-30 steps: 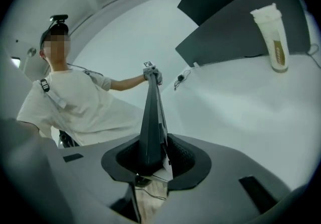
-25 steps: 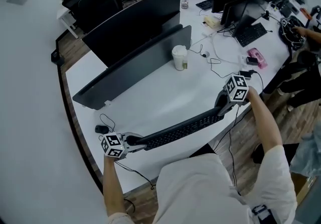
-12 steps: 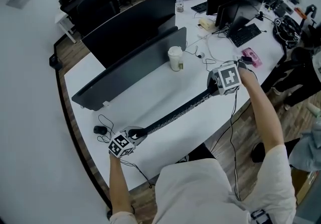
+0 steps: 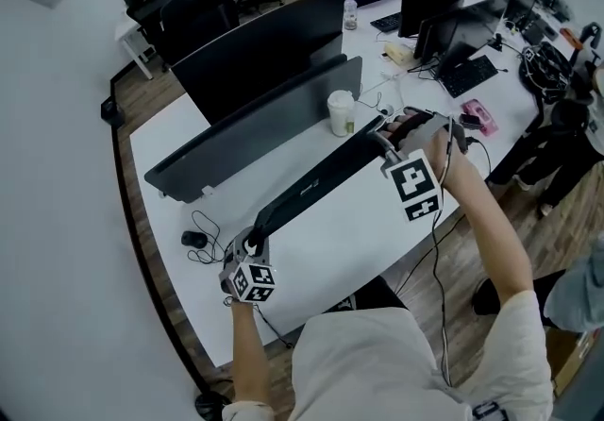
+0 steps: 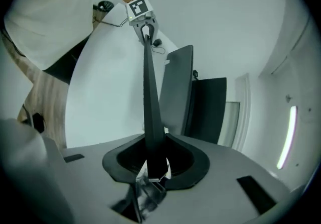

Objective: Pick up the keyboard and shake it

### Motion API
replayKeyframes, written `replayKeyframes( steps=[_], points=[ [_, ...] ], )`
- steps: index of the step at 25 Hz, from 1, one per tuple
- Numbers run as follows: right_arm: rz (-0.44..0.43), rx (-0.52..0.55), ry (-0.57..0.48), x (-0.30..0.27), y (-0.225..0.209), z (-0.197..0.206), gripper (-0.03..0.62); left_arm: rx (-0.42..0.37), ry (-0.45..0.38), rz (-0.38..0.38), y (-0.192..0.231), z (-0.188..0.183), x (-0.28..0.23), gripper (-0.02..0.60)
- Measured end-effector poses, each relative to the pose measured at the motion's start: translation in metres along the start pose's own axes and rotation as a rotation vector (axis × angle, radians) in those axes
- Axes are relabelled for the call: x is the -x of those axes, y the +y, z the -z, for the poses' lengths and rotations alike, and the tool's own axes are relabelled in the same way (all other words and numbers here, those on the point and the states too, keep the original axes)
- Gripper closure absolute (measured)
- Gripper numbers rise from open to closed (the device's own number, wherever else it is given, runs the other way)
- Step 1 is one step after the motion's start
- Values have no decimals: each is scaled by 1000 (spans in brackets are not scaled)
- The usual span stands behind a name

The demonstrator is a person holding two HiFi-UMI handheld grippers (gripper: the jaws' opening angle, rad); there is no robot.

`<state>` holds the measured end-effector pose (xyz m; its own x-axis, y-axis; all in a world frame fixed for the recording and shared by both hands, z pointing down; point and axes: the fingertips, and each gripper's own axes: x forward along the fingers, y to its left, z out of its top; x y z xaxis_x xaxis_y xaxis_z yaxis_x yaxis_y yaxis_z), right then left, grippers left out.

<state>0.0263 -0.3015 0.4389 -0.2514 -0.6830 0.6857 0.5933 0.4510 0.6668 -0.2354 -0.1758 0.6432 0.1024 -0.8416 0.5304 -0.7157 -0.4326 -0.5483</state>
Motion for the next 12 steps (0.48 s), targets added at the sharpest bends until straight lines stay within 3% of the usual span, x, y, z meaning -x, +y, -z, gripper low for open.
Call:
replayKeyframes(
  steps=[2,5,8,12],
  points=[
    [123,62,24,15,-23,-15,469,59,5,-100,6,6,6,466],
    [313,68,24,48,-51,-44,468,167,14,-182,9,9,15,465],
    [400,185,98,79,-60,-55,465,219,-1,-256,9,9,25,466],
    [498,252,108,103,-77,-64,464,231,-12,-339,15,5,33,465]
  ],
)
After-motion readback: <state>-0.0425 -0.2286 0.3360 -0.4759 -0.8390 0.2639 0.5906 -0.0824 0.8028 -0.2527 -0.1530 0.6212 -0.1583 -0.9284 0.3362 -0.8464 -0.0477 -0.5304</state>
